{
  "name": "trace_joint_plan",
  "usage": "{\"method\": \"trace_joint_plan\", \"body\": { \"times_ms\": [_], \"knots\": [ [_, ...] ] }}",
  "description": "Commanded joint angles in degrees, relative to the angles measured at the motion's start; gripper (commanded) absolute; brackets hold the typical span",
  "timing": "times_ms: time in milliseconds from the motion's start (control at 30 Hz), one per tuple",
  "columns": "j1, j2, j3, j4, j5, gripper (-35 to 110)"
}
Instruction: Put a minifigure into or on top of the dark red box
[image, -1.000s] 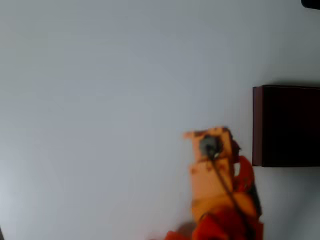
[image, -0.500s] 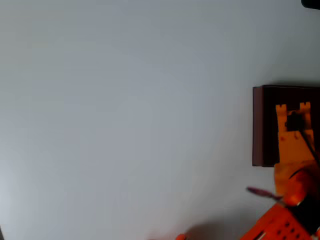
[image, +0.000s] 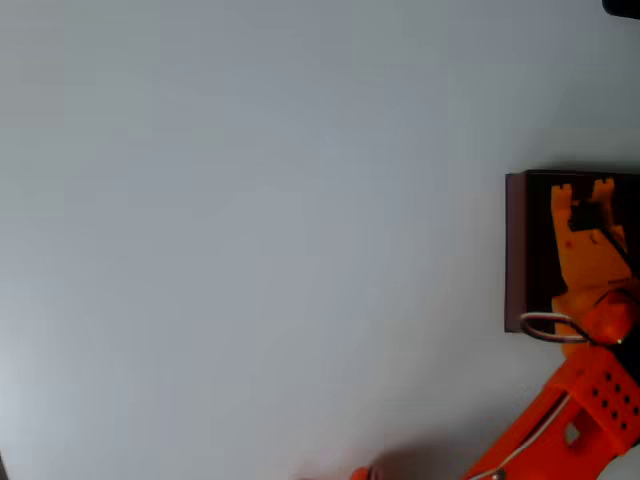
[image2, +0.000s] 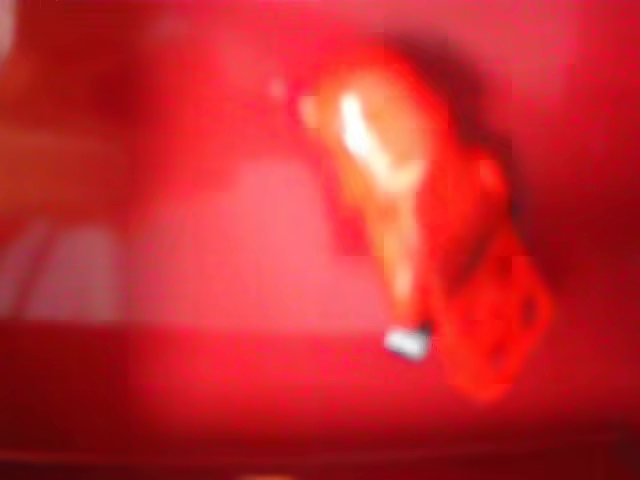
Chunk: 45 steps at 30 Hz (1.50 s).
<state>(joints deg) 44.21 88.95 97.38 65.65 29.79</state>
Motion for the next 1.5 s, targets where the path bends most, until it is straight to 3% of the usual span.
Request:
{"method": "trace_joint_plan", "body": {
  "times_ms": [0, 233, 533, 800, 967, 1100, 1200, 1300, 1467],
  "knots": [
    [-1.93, 5.71, 1.76, 0.70, -0.09, 22],
    [-11.95, 29.44, 16.79, 1.67, -3.08, 20],
    [-35.16, 77.78, 44.91, 0.35, 0.88, 17],
    [-52.82, 102.04, 61.79, -0.18, 2.29, 16],
    [-57.39, 103.10, 63.19, 2.29, -0.35, 15],
    [-58.97, 102.92, 65.39, 2.64, -13.10, 7],
    [-60.21, 102.92, 67.94, 2.64, -12.22, 3],
    [-62.23, 103.01, 70.93, 1.67, -21.27, 0],
    [-63.46, 103.01, 71.54, 8.09, -18.54, 0]
  ]
}}
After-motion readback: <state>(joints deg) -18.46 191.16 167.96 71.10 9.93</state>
